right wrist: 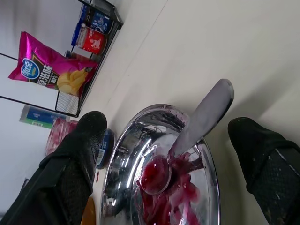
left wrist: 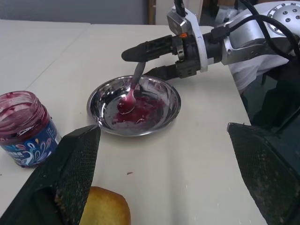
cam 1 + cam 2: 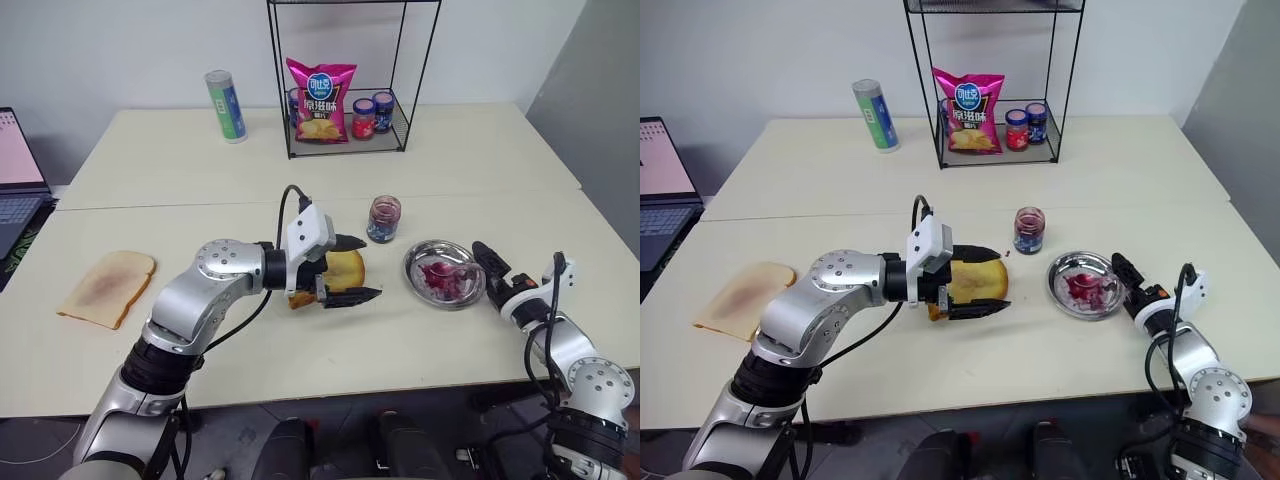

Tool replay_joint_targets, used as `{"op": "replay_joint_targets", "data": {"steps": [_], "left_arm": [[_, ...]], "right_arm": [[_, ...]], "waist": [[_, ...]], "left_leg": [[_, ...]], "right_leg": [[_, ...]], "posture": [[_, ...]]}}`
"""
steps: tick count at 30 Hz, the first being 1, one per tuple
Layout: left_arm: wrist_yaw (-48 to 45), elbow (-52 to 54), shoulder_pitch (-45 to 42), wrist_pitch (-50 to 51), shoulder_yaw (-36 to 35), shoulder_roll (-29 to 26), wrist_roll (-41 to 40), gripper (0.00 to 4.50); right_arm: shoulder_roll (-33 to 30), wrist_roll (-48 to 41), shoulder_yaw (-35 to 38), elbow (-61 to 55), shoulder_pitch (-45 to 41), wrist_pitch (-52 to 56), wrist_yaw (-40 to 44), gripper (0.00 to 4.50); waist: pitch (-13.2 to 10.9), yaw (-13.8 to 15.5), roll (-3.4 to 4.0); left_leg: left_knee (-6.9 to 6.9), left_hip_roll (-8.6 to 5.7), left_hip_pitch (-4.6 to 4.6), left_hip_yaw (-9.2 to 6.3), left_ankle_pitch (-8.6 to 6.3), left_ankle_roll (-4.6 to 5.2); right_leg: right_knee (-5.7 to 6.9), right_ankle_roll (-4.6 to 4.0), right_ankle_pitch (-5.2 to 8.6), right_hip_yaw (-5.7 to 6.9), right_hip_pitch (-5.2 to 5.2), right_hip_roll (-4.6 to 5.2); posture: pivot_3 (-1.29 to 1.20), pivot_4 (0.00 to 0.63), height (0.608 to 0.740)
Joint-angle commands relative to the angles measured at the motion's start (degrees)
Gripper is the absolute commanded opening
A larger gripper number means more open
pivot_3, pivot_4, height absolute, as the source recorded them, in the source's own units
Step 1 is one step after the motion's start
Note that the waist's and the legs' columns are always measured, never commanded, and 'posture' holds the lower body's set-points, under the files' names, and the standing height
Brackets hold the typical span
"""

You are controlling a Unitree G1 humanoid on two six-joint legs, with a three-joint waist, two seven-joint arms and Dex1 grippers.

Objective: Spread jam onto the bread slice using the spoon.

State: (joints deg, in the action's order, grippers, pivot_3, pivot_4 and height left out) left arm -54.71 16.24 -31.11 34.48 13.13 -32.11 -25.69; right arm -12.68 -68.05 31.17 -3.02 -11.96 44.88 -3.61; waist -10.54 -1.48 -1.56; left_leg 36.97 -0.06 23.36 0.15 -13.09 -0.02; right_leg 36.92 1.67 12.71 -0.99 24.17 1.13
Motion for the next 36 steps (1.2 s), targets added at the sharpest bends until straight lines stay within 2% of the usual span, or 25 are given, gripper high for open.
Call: {"op": "replay_joint_targets", "data": {"steps": [1, 2, 7, 14, 19, 22, 27, 33, 36], "left_arm": [[0.44, 3.28, 0.43, 0.1, -1.66, -0.54, -0.54, 4.49], [0.47, 3.03, 0.43, -0.02, -1.85, -0.7, -0.43, 4.49], [0.32, 2.45, -0.02, -0.17, -2.21, -0.88, -0.37, 4.5], [-0.45, 1.17, -0.58, -0.73, -2.37, -1.15, -0.21, 4.5], [-1.0, 0.4, -0.82, -1.04, -2.78, -1.64, -0.35, 4.5], [-1.51, 0.26, -0.92, -0.77, -3.22, -1.92, -0.49, 4.5], [-1.46, 0.16, -0.52, -1.11, -3.92, -2.33, -0.11, 4.5], [-0.18, -0.15, 0.67, 0.11, -7.71, -2.85, -1.67, 4.5], [1.21, -0.29, 2.08, 0.55, -10.52, -2.81, -2.63, 4.5]], "right_arm": [[-0.37, 1.82, 1.3, 1.73, -1.95, -4.01, 0.82, 4.5], [-0.44, 2.0, 1.91, 2.41, -2.27, -4.86, 0.77, 4.5], [-0.37, 2.25, 2.11, 4.03, -3.08, -6.58, 1.42, 3.31], [-0.28, 2.13, 2.04, 4.68, -3.41, -7.26, 2.06, 1.85], [-0.31, 1.02, 2.05, 4.05, -2.68, -6.37, 2.41, 0.6], [-0.38, 0.51, 1.63, 3.58, -2.43, -5.62, 2.89, 0.03], [-2.03, 1.19, 0.68, 1.78, -2.91, -4.66, 4.04, 0.03], [-8.73, -2.75, -0.43, -4.16, -6.52, 0.14, 5.61, 0.03], [-12.71, -5.13, -0.16, -4.97, -11.01, 2.35, 5.73, 0.03]], "waist": [[0.0, -0.01, 0.0], [0.0, 0.0, 0.0], [0.0, -0.02, 0.0], [0.0, -0.08, 0.0], [0.0, -0.08, 0.0], [0.0, -0.08, 0.0], [0.01, -0.07, 0.01], [-0.04, -0.08, 0.08], [-0.05, -0.08, 0.1]], "left_leg": [[0.0, 0.0, 0.0, -0.01, 0.0, 0.0], [0.01, 0.0, 0.0, -0.02, 0.0, 0.0], [0.01, -0.03, 0.0, 0.01, 0.0, 0.0], [0.01, -0.02, -0.01, 0.0, 0.0, 0.0], [0.01, -0.02, -0.01, 0.0, 0.0, 0.0], [0.01, -0.02, -0.02, -0.01, 0.0, 0.0], [0.02, -0.02, -0.03, 0.02, 0.0, 0.0], [0.01, -0.02, -0.02, 0.03, 0.0, 0.0], [0.01, 0.0, -0.02, 0.0, 0.0, 0.0]], "right_leg": [[0.0, 0.01, -0.01, 0.01, 0.0, 0.0], [0.0, 0.01, -0.01, 0.01, -0.01, 0.0], [-0.01, 0.04, -0.02, -0.01, -0.01, 0.02], [0.01, 0.04, -0.02, -0.01, -0.01, 0.01], [0.01, 0.04, -0.02, 0.0, -0.01, 0.01], [0.01, 0.04, -0.03, 0.01, -0.02, 0.01], [0.02, 0.04, -0.03, 0.0, -0.03, 0.02], [0.03, 0.05, -0.03, 0.0, 0.0, 0.02], [0.03, 0.05, -0.03, 0.0, 0.0, 0.01]], "posture": [[0.0, 0.15, 0.74], [0.0, 0.15, 0.74], [0.0, 0.15, 0.74], [0.0, 0.15, 0.74], [0.0, 0.15, 0.74], [0.0, 0.15, 0.74], [0.0, 0.15, 0.74], [0.0, 0.15, 0.74], [0.0, 0.15, 0.74]]}}
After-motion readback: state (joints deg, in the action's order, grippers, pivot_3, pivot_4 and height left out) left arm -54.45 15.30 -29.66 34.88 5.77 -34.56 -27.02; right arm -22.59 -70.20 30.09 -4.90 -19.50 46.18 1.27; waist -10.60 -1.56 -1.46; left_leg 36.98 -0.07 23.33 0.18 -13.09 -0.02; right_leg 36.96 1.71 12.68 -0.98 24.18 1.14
